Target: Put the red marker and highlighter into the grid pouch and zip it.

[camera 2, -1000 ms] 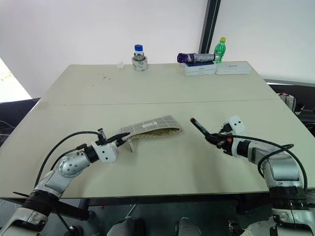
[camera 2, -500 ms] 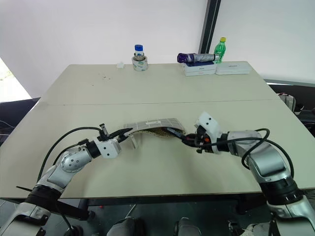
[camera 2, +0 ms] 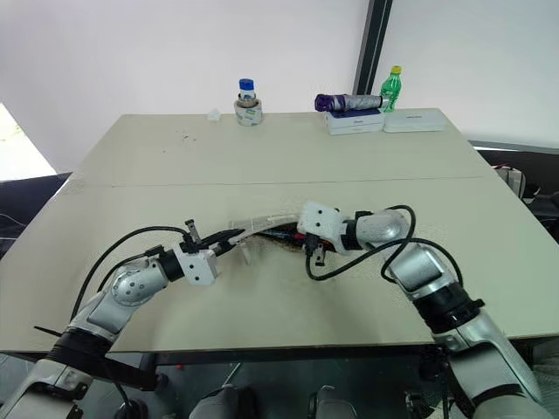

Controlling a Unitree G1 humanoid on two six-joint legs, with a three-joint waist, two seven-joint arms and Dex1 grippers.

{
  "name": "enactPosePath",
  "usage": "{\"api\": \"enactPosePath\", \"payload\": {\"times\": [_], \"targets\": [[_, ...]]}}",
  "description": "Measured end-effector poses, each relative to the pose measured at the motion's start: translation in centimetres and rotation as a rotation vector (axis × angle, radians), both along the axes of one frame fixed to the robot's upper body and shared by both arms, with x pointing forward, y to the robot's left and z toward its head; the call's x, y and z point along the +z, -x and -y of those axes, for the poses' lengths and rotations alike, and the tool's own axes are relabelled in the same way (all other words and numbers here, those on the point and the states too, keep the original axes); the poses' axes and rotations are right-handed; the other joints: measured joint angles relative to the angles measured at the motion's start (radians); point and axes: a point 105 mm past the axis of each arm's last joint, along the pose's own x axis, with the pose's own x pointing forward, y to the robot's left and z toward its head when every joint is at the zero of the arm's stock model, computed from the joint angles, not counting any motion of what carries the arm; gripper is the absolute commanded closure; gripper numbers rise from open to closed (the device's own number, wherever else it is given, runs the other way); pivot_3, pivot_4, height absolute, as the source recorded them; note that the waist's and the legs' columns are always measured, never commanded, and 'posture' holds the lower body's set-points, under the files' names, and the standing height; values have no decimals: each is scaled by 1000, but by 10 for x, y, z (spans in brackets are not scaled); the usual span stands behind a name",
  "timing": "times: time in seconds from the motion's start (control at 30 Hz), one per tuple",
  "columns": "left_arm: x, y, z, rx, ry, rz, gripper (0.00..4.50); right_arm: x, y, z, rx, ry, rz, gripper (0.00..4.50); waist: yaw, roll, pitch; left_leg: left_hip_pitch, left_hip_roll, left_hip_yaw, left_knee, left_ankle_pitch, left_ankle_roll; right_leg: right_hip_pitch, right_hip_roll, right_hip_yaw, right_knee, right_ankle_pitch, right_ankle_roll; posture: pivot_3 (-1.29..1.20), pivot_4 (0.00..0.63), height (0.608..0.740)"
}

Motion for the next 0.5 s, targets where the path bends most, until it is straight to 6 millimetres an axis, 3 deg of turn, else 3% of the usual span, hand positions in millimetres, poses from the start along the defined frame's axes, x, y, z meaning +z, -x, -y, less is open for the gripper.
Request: {"api": "enactPosePath", "payload": {"times": [0.1, 0.17, 0.2, 0.37, 0.5], "targets": [[-2, 1, 0, -2, -7, -11, 4500, -3, -5, -3, 33, 39, 58, 4124, 2, 0, 0, 0, 0, 0, 1, 0, 0, 1, -1, 0, 0, 0, 0, 0, 150, 740], [-3, 2, 0, -2, -8, -14, 4500, -5, -4, -2, 43, 31, 29, 3064, 1, 0, 0, 0, 0, 0, 1, 0, 0, 1, -1, 0, 0, 0, 0, 0, 150, 740], [-3, 3, 0, -2, -7, -14, 4500, -5, -2, -2, 58, 24, 15, 2787, 0, 0, 0, 0, 0, 0, 1, 0, 0, 1, -1, 0, 0, 0, 0, 0, 150, 740], [-4, 6, 1, -4, -4, -17, 4500, 6, 2, 3, 67, -81, 1, 123, 0, 0, 0, 0, 0, 0, 1, 0, 0, 1, 0, 0, 0, 0, 0, 0, 150, 740], [-5, 5, -2, 15, 13, -30, 4500, 30, 17, 16, 57, -301, -85, 123, 5, 0, 0, 0, 0, -1, 1, 0, 0, 1, -1, 0, 0, 0, 0, 0, 150, 740]]}}
